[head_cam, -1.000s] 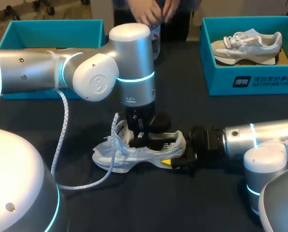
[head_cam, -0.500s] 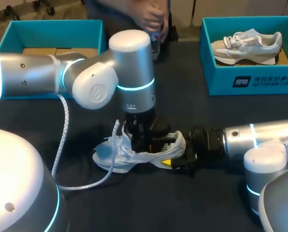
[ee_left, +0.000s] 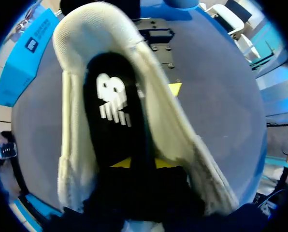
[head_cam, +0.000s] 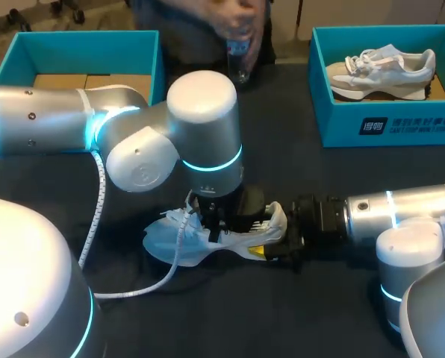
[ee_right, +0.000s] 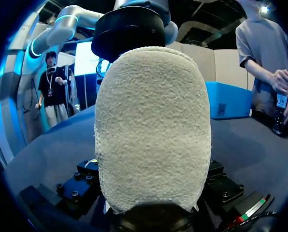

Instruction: Take the shoe out of the shoebox, open the shoe tongue, remove and reinsert the insole, then place the shoe into the shoebox

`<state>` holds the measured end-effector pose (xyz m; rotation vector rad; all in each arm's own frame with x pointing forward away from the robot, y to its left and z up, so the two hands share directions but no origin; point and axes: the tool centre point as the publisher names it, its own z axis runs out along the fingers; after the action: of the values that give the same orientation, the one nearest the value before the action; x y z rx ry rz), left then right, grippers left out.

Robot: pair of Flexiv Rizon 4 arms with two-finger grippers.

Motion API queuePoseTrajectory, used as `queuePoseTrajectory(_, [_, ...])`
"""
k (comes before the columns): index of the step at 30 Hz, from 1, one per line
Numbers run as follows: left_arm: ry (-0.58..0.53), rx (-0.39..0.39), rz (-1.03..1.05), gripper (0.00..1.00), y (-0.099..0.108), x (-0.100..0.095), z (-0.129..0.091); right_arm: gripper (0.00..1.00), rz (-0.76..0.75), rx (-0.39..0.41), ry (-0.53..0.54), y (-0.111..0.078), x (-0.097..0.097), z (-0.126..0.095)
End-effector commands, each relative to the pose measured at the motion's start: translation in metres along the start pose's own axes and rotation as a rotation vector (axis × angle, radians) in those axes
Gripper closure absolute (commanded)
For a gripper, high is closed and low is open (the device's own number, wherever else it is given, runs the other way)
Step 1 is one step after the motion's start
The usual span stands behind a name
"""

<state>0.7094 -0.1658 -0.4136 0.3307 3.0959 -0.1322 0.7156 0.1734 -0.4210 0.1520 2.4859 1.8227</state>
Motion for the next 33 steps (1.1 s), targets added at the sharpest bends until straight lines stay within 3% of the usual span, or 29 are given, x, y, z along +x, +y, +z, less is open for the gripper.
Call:
queuePoseTrajectory(1, [-0.004,0.003,-0.016,1.00,0.002,-0.012,0.023,1.00,-0.001,0.004,0.000,0.003,0.001,-0.001])
queuePoseTrajectory(11, [0.035,0.109,-0.037,1.00,0.008,-0.013,-0.008,1.00,-0.001,0.004,0.000,0.003,0.001,-0.001])
queuePoseTrajectory(22, [0.138,0.320,-0.057,1.00,0.011,-0.010,-0.052,1.00,-0.001,0.004,0.000,0.003,0.001,-0.001])
queuePoseTrajectory(30, [0.196,0.425,-0.078,1.00,0.010,-0.012,-0.067,1.00,-0.001,0.004,0.000,0.003,0.001,-0.001])
queuePoseTrajectory(33, [0.197,0.432,-0.064,1.00,0.009,-0.010,-0.071,1.00,-0.001,0.004,0.000,0.003,0.001,-0.001])
